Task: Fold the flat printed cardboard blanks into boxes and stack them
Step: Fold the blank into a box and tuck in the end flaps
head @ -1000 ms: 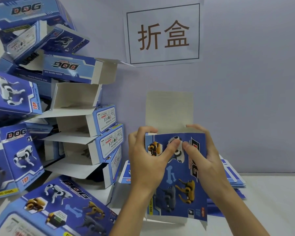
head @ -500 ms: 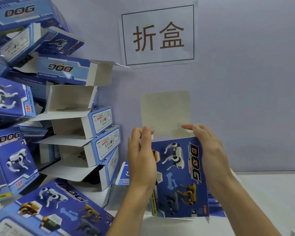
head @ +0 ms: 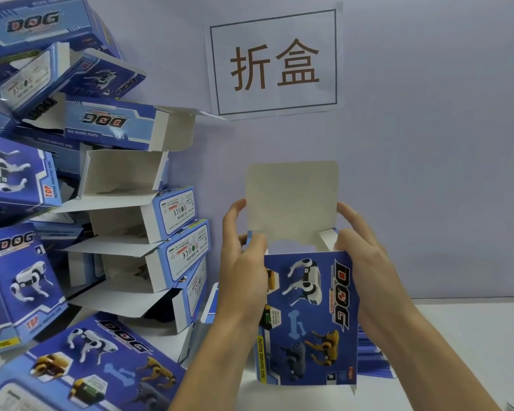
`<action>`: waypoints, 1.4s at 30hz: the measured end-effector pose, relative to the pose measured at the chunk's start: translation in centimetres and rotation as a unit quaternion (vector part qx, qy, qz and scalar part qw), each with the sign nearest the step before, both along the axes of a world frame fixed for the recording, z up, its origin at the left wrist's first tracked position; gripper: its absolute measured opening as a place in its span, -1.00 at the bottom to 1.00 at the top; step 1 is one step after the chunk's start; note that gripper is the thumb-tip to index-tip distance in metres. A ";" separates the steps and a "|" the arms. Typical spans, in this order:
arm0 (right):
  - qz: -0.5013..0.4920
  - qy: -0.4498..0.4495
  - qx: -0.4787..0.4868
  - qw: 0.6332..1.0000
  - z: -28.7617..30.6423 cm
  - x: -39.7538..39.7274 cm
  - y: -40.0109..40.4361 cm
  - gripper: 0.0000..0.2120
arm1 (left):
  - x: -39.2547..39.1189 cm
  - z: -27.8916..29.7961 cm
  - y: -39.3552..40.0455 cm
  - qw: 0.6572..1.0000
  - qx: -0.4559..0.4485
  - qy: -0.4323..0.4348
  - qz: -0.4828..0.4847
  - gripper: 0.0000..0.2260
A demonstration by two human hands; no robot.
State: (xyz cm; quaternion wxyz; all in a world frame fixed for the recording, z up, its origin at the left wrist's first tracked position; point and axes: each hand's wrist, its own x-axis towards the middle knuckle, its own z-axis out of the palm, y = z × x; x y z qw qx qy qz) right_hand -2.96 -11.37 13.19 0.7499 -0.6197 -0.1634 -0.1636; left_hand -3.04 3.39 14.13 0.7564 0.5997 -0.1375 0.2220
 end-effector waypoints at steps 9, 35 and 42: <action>-0.028 -0.016 0.046 0.998 0.0 0.3 0.2 -0.79 | 0.2 -0.2 -0.2 0.998 -0.021 -0.053 0.023 -0.76; -0.013 -0.125 0.092 0.988 0.7 -0.7 -2.8 -0.63 | 0.9 0.3 2.9 0.995 -0.010 -0.016 -0.095 -0.72; 0.028 0.095 0.116 0.988 0.9 -1.3 -5.4 -0.53 | 1.3 -0.2 3.1 0.986 0.058 0.094 -0.125 -0.69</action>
